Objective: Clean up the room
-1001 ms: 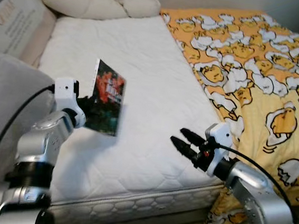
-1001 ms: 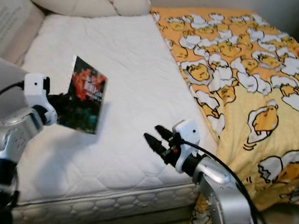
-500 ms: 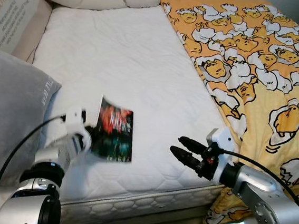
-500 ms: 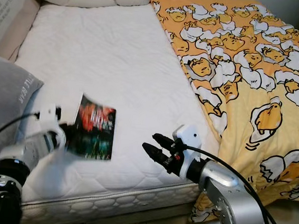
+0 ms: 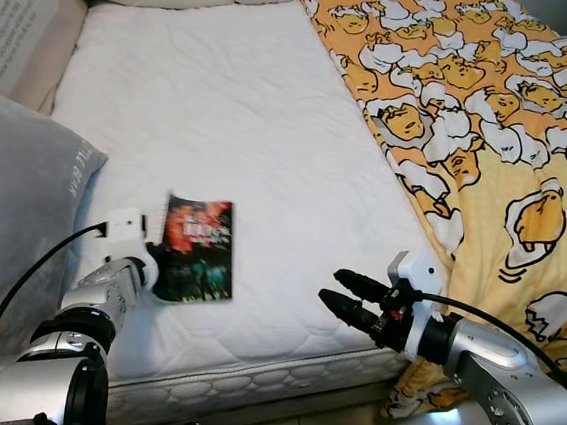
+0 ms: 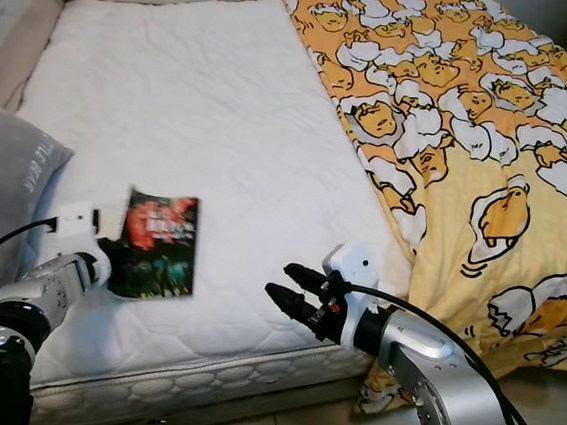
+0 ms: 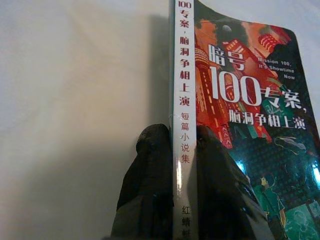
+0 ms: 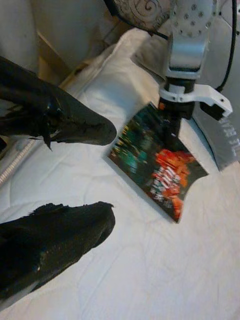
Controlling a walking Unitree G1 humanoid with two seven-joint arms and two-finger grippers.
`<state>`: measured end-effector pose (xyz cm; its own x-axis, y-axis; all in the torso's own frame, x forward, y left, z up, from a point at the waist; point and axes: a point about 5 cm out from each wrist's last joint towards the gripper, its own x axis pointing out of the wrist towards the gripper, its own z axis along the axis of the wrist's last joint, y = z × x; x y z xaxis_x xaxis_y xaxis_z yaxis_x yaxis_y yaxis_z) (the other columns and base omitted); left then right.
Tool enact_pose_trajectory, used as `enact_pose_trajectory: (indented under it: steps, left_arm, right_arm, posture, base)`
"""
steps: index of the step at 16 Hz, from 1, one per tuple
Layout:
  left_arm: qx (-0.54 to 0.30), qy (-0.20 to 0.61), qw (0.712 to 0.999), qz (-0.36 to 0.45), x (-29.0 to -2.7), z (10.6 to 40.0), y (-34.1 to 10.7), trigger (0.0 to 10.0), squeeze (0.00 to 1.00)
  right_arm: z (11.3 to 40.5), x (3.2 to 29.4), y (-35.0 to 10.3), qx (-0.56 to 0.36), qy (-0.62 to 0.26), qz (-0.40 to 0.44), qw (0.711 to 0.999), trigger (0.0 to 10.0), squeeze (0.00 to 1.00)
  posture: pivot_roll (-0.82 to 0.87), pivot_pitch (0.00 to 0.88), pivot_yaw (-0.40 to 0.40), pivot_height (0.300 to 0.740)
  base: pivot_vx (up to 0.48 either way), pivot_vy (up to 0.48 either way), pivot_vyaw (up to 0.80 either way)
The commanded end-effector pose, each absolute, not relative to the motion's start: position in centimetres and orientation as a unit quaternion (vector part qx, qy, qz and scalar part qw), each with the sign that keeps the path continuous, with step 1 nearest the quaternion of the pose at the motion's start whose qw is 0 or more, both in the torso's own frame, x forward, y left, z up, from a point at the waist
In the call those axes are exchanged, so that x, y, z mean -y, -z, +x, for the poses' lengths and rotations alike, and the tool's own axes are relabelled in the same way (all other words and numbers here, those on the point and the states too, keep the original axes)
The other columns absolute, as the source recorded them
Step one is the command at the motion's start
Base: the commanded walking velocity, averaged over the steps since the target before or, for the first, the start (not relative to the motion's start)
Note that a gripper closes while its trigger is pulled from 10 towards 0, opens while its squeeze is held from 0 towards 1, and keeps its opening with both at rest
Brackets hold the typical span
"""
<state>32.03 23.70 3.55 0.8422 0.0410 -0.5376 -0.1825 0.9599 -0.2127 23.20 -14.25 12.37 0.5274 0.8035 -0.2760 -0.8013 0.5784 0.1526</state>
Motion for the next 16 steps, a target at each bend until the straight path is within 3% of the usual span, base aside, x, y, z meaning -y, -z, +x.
enact_pose_trajectory:
  steps: [1, 6, 7, 8, 16]
  left_arm:
    - [-0.264, -0.089, 0.953, -0.12, -24.9, 32.0, -4.0, 10.0, 0.0]
    - [-0.261, -0.053, 0.961, -0.066, -24.9, 32.0, -4.0, 10.0, 0.04]
    - [-0.261, -0.043, 0.963, -0.056, -24.7, 32.1, -4.0, 10.0, 0.8]
    - [-0.261, -0.039, 0.963, -0.051, -24.7, 32.2, -4.1, 10.0, 1.0]
    - [-0.27, -0.064, 0.961, 0.005, -26.3, 31.9, -4.3, 10.0, 1.0]
  right_arm:
    - [23.0, 13.9, -12.6, -0.159, -0.476, 0.002, 0.865, 10.0, 0.0]
    - [23.4, 13.8, -12.6, -0.16, -0.48, -0.007, 0.862, 10.0, 0.0]
    - [23.4, 13.8, -12.5, -0.161, -0.482, -0.007, 0.861, 10.0, 0.0]
    - [23.3, 13.8, -12.5, -0.161, -0.482, -0.008, 0.861, 10.0, 0.0]
    - [23.4, 14.2, -12.4, -0.158, -0.471, -0.016, 0.868, 10.0, 0.0]
  posture:
    - [-0.12, 0.095, 0.024, 0.74]
    - [-0.12, 0.088, 0.013, 0.74]
    - [-0.12, 0.085, 0.015, 0.74]
    - [-0.12, 0.085, 0.015, 0.74]
    - [-0.12, 0.084, 0.026, 0.74]
  base:
    - [0.0, 0.0, 0.0]
    - [0.0, 0.0, 0.0]
    - [0.0, 0.0, 0.0]
    - [0.0, 0.0, 0.0]
    - [0.0, 0.0, 0.0]
